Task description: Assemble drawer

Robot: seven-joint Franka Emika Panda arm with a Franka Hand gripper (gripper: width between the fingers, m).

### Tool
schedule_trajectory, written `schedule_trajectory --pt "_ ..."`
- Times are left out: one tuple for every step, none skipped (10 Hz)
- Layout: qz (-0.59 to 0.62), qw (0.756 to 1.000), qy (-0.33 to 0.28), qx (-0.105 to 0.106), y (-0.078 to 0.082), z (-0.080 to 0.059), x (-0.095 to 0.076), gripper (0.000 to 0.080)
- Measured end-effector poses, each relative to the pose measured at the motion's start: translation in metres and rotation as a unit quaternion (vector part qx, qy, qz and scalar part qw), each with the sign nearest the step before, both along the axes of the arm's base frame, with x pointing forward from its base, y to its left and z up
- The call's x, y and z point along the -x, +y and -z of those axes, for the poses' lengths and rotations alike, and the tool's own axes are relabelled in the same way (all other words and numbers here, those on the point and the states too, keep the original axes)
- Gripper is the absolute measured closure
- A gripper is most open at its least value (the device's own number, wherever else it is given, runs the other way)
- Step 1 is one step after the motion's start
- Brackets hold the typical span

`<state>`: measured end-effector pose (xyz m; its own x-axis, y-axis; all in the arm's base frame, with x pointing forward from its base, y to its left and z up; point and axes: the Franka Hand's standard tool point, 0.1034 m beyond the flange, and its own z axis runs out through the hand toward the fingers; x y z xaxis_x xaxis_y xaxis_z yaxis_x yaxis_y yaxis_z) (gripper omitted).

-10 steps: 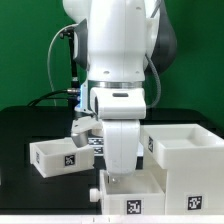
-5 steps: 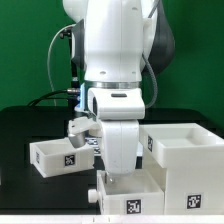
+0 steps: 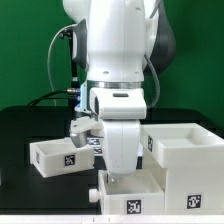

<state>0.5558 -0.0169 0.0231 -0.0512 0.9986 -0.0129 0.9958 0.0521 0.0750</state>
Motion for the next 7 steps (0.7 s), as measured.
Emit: schedule_trajectory --pt "0.0 1.0 0.005 0.001 -0.0006 0.0002 0.0009 0.076" --pt "0.001 1.0 0.01 0.003 -0.0015 -0.0002 0.0007 0.076" --pt "0.001 1.0 0.01 0.003 -0.0015 0.0 0.001 0.076" --pt "0.001 1.0 0.01 0.003 -0.0015 0.0001 0.001 0.076" --pt "0.001 1.0 0.01 0.003 -0.0015 0.0001 0.001 0.076" --pt "0.001 1.0 0.01 0.003 -0.0015 0.0001 0.001 0.076" --pt "0.001 1.0 0.01 0.003 -0.0015 0.0 0.001 0.076"
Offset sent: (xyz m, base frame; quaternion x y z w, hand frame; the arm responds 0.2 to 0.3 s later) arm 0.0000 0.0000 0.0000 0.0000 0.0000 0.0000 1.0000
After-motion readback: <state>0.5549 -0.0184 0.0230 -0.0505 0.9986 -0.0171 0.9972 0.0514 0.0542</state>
